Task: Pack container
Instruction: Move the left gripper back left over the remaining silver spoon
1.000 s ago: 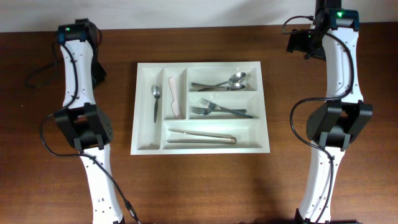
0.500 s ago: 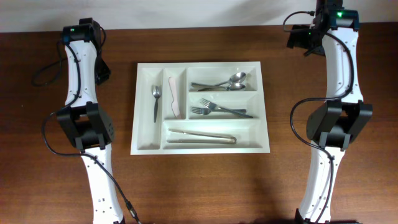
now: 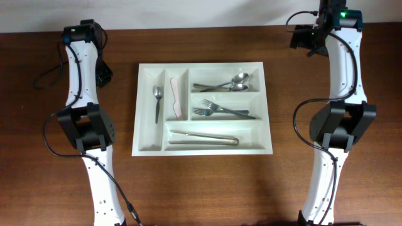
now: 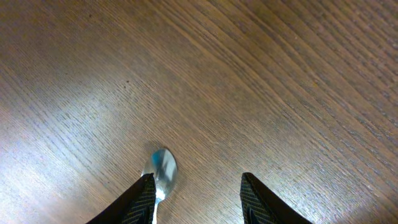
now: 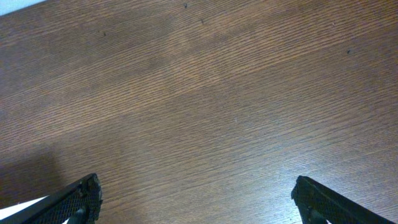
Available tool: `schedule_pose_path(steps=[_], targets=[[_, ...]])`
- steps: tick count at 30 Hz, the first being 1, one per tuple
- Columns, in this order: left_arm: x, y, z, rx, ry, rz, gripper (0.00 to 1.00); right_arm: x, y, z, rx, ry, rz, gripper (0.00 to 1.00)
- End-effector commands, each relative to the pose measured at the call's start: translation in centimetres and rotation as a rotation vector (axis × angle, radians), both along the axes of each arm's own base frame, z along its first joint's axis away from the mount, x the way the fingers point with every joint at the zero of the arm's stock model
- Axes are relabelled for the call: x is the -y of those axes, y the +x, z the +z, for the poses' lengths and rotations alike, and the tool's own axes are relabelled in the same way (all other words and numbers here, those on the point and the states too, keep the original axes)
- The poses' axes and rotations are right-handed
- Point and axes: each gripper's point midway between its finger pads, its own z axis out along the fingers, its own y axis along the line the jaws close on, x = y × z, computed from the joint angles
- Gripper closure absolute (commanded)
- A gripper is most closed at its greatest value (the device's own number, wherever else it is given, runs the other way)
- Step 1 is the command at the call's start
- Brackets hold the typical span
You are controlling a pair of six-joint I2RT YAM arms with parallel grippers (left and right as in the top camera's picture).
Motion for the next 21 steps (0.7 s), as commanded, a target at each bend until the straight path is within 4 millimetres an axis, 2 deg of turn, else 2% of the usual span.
schedule_pose_path(steps=[1,4,13,21], targets=[[0.0,0.5,0.9,0.01,-0.006,-0.09,0.54,0.2,0.0,-0.2,-0.004,-0.008,-0.005,0.01],[-0.2,1.1,0.5,-0.002,0.003,-0.178,0.54,0.2,0.0,-0.2,-0.004,-0.008,-0.005,0.01],[-0.4,0.2,-2.1,-0.058,-0.005,-0.172,0.54,0.2,0.0,-0.2,-0.003,-0.008,-0.005,0.01],[0.0,-1.8,-0.3,-0.103,-0.025,-0.136,0.54,0.2,0.0,-0.2,-0.004,-0.008,-0.005,0.01]])
